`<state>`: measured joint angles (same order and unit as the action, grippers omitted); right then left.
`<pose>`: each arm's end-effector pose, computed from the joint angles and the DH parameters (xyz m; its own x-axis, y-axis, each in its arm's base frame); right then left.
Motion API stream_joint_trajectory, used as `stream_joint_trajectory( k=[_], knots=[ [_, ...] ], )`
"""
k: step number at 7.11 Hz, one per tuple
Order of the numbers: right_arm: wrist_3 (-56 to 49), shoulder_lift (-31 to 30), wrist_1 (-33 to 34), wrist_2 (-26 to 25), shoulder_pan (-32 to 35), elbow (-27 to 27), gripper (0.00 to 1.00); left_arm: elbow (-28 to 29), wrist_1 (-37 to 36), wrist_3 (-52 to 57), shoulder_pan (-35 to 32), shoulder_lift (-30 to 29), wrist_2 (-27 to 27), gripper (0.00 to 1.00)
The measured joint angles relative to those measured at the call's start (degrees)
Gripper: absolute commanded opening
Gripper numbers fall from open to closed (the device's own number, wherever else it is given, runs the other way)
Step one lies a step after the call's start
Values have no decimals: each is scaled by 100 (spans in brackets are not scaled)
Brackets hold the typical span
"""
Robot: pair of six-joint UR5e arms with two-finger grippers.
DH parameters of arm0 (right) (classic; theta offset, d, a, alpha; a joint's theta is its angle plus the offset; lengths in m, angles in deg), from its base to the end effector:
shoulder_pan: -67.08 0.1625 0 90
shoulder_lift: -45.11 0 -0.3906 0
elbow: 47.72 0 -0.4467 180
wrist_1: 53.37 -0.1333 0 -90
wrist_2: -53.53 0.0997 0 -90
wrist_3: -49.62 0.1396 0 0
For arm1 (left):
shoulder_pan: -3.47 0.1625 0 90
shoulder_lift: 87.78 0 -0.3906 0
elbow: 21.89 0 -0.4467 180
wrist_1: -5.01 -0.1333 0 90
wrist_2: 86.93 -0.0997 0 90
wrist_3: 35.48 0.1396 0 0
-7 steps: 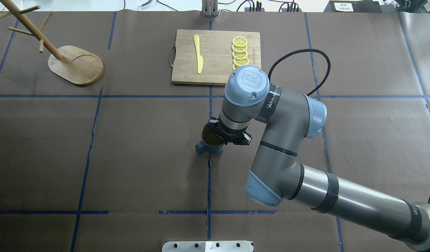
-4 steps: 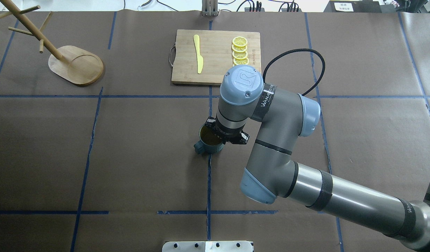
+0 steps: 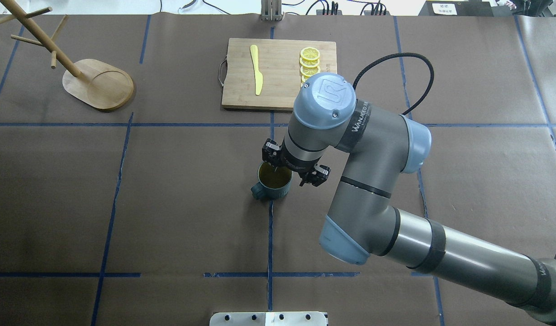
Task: Hang cup on storage rack
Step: 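Open and lift the right gripper away while the left gripper reaches toward the mug handle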
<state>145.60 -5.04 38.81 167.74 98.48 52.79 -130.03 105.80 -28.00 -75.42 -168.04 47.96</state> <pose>-0.5550 -0.4279 0.1290 0.5437 0.4432 0.7127 -0.2725 0.8964 -0.3496 0.0627 -0.4998 0.5428 0.6213 0.4817 -0.6181 -0.2651 0.8714 0.4127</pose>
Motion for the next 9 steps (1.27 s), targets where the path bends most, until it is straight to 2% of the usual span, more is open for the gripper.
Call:
stream_joint_trajectory(
  k=[3,6,9],
  knots=[
    [-94,-810,-5,553,653,921,99,-578,364,-976,1056,-703,-36,100],
    [-383,-1188,-6,979,1177,1129,99,-645,351,-2016,2597,-2144,-168,100],
    [-527,-1382,-9,1066,1410,1140,99,-476,392,-2590,4035,-3166,-1503,100]
  ],
)
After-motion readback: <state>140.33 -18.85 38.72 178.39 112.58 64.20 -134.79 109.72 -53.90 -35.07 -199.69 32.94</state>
